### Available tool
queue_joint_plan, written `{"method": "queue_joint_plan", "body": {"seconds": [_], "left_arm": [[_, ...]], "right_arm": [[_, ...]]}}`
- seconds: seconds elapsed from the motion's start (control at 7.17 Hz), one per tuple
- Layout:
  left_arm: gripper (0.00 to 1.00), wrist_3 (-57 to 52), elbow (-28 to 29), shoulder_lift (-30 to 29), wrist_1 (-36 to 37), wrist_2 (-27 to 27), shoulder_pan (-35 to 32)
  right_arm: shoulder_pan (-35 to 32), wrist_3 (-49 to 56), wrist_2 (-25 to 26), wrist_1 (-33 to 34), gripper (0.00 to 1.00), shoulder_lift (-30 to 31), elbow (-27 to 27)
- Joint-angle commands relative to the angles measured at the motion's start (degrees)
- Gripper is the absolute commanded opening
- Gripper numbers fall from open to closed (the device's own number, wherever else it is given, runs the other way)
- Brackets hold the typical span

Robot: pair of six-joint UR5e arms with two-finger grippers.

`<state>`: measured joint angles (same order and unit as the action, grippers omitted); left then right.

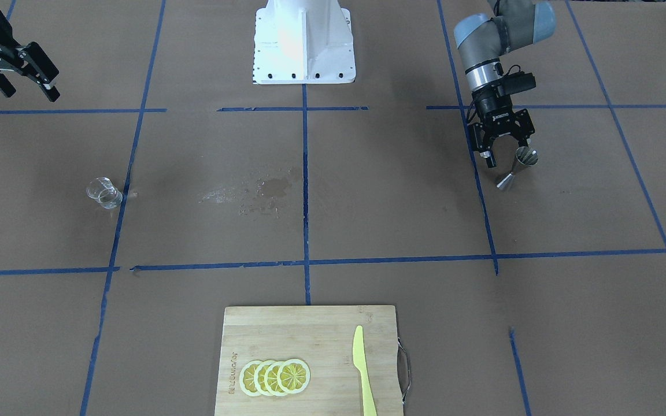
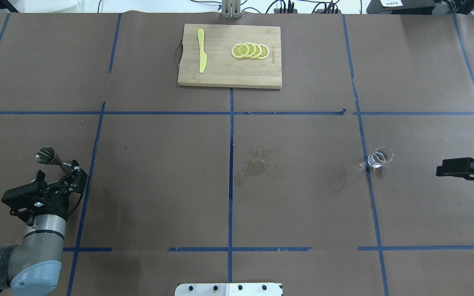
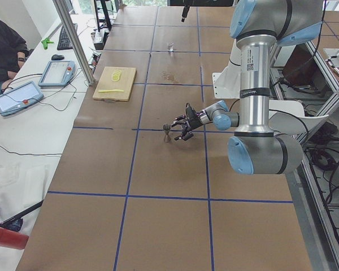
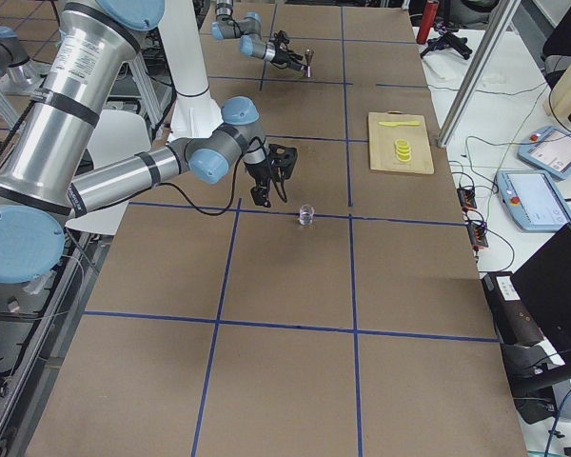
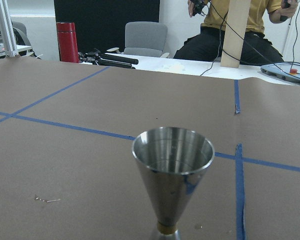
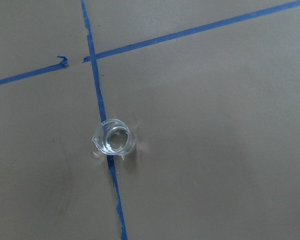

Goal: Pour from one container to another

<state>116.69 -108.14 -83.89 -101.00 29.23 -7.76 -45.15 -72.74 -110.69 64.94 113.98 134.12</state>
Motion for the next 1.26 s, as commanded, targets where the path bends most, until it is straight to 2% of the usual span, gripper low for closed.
{"method": "queue_joint_plan", "body": {"seconds": [0.0,0.56,1.12], "left_arm": [[0.97,-0.41,0.38,-0.31,-0.08,-2.85,-1.55],[0.94,-0.50,6.35,-3.21,-0.07,-3.56,-1.47],[0.74,-0.50,7.06,-3.21,0.01,-4.53,-1.73]], "right_arm": [[0.42,-0.13,0.30,-0.07,1.00,0.01,0.00],[0.68,-0.21,0.30,-0.07,1.00,0.01,0.00],[0.68,-0.21,-0.23,-0.16,1.00,0.01,-0.09]]}}
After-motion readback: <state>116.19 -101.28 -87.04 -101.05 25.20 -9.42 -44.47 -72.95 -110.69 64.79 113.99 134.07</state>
